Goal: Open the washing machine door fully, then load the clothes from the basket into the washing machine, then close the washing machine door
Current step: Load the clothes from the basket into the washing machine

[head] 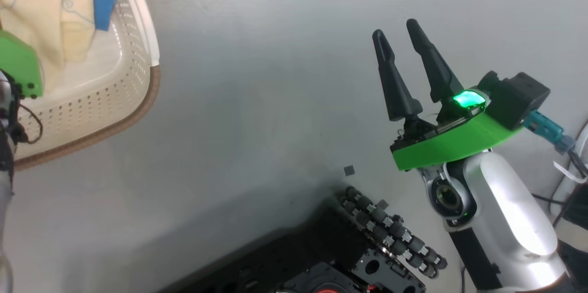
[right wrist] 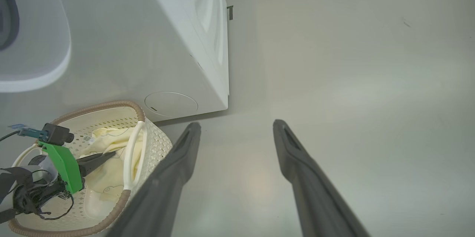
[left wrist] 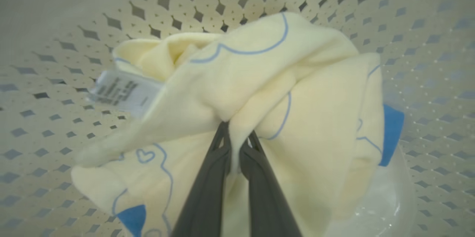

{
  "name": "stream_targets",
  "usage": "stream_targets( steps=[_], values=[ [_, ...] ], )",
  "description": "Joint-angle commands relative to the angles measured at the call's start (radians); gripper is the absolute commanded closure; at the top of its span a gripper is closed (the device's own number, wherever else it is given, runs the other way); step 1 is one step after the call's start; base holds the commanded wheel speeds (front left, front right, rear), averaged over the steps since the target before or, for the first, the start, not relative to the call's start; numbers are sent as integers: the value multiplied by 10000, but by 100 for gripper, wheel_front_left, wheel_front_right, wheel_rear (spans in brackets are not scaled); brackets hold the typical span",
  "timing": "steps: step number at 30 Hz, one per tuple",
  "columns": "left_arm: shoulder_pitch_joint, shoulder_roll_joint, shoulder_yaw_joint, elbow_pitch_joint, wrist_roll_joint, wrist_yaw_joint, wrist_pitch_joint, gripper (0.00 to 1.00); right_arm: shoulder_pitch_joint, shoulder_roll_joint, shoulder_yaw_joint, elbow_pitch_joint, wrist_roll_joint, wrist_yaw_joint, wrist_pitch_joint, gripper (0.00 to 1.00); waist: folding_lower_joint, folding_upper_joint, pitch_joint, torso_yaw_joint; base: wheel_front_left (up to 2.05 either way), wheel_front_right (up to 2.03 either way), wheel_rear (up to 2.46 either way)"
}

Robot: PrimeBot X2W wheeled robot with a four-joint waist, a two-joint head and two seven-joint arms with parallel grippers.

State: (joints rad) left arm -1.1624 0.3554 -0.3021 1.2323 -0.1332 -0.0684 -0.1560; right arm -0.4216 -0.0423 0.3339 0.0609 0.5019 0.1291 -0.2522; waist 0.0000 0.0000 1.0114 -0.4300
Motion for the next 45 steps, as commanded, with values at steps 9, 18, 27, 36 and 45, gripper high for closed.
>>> stream_targets(
  steps=[9,18,27,36,45],
  values=[
    [1407,-500,381,-579,-598,65,-912,100,424,-79,-463,-9,-406,16,-96,0,0,0,-1298,819,0,0,0],
    [2955,-1016,847,-2035,-1201,146,-1052,100,808,-79,-863,109,-844,16,-96,0,0,0,-2556,1439,0,0,0],
    [5125,-1693,1458,-4392,-1565,260,-1056,100,1276,-79,-1101,282,-1310,16,-96,0,0,0,-3862,2017,0,0,0],
    [7317,-2463,1955,-6163,-1579,201,-1057,100,2022,-79,-1288,555,-1687,16,-96,0,0,0,-5679,2611,0,0,0],
    [8558,-2787,2306,-7198,-1513,197,-1057,100,2595,-79,-1426,681,-1850,16,-96,0,0,0,-6780,2991,0,0,0]
  ],
)
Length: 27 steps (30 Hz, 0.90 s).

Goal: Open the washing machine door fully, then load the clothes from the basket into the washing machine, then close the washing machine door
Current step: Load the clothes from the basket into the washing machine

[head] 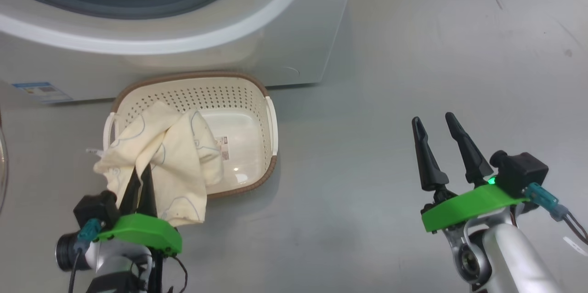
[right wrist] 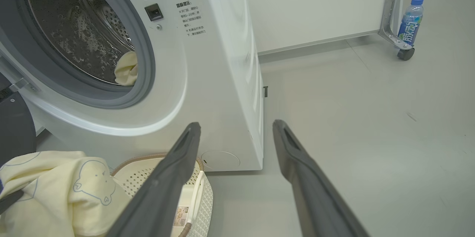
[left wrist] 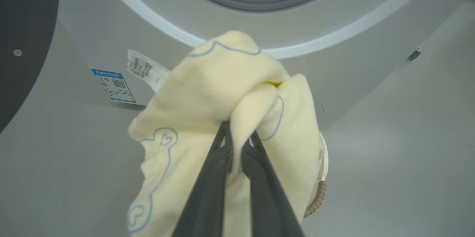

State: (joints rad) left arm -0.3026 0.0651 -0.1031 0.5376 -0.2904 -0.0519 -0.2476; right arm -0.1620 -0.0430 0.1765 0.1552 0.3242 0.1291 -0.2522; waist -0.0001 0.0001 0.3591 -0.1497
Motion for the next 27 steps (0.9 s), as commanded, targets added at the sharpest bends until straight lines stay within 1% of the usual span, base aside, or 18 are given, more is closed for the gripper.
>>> stream_targets(
  steps=[1,11,18,27],
  values=[
    [109,89,342,-359,83,18,-141,100,70,-72,140,-246,-83,16,-96,0,1,-1,-397,226,0,0,0],
    [1452,-111,724,-1474,51,-72,-141,100,793,-72,-74,-82,-392,16,-96,0,1,-1,-1705,626,0,0,0],
    [2221,-143,698,-2205,-6,-177,-141,100,1363,-72,-216,33,-518,16,-96,0,1,-1,-2530,904,0,0,0],
    [3177,-147,548,-3254,-118,-26,-141,100,1793,-72,-292,83,-555,16,-96,0,1,-1,-3241,988,0,0,0]
  ],
)
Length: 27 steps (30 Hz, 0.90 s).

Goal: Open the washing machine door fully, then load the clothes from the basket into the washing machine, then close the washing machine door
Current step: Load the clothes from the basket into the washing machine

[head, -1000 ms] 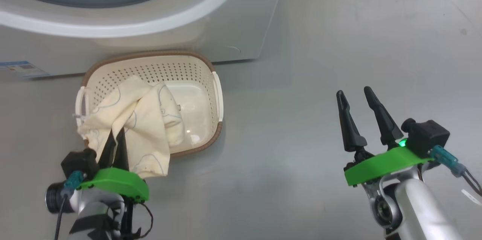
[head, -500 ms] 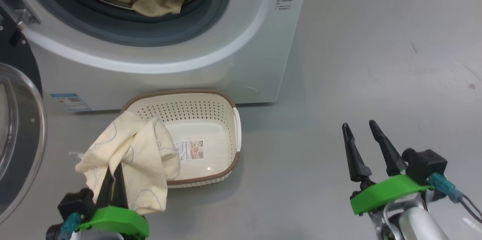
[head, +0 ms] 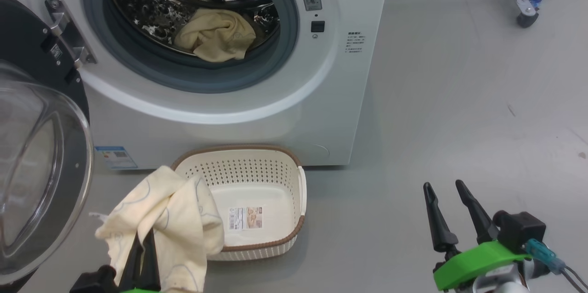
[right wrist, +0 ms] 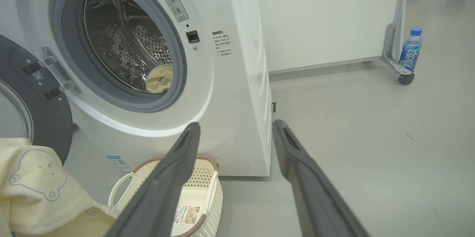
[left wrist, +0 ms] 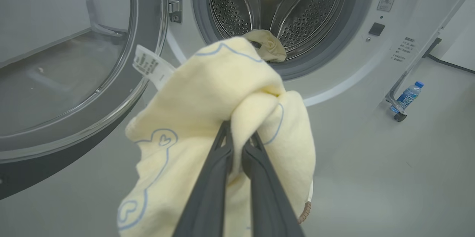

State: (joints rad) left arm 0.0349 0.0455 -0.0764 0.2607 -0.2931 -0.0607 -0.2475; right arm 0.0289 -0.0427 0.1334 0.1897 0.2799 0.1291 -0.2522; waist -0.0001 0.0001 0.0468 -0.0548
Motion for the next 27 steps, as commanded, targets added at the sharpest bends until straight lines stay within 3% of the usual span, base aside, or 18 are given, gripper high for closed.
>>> stream_targets(
  steps=[1,27],
  values=[
    [-128,49,273,-590,-57,82,-143,100,-79,-75,107,-264,-126,16,-96,0,1,-1,-163,52,0,0,0],
    [474,47,128,-1616,63,325,-143,100,257,-75,-34,-191,-227,16,-96,0,1,-1,-527,-162,0,0,0]
  ],
)
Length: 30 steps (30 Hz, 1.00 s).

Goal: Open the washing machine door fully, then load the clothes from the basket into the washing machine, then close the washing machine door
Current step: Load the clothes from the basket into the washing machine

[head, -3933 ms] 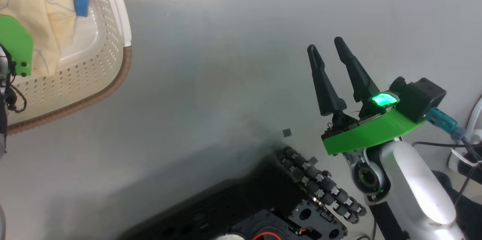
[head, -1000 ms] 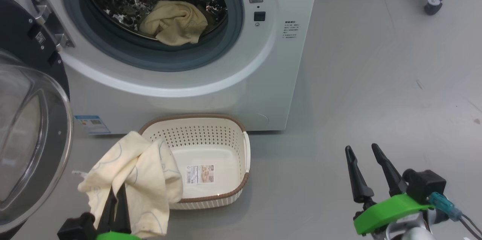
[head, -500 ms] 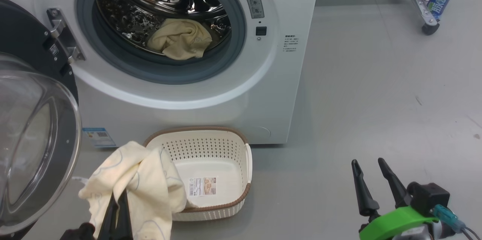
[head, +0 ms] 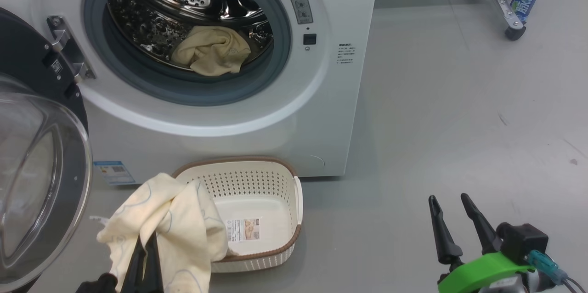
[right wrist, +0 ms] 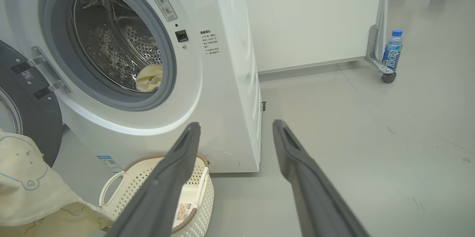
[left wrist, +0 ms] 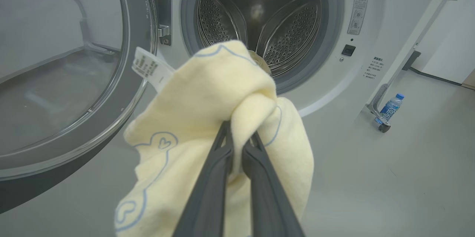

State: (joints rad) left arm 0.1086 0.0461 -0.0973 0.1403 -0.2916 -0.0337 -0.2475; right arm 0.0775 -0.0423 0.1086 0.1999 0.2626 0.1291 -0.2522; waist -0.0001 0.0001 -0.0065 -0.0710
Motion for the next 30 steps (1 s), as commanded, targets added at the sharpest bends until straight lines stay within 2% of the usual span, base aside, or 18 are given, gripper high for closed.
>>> stream_targets(
  steps=[1,10,18,24,30],
  values=[
    [-267,42,344,-412,55,53,-143,100,-233,-79,213,-293,-50,16,-96,0,1,-1,17,-3,0,0,0],
    [-332,41,386,-452,169,8,-143,100,-280,-79,286,-320,34,16,-96,0,1,-1,191,-55,0,0,0],
    [-834,41,458,-369,522,-252,-143,100,-538,-79,421,-369,177,16,-96,0,1,-1,703,-239,0,0,0],
    [-1961,289,483,-57,804,-502,-143,100,-934,-79,527,-419,416,16,-96,0,1,-1,1354,-502,0,0,0],
    [-3175,618,605,392,891,-530,-141,100,-1350,-79,693,-500,614,16,-96,0,1,-1,2060,-816,0,0,0]
  ],
)
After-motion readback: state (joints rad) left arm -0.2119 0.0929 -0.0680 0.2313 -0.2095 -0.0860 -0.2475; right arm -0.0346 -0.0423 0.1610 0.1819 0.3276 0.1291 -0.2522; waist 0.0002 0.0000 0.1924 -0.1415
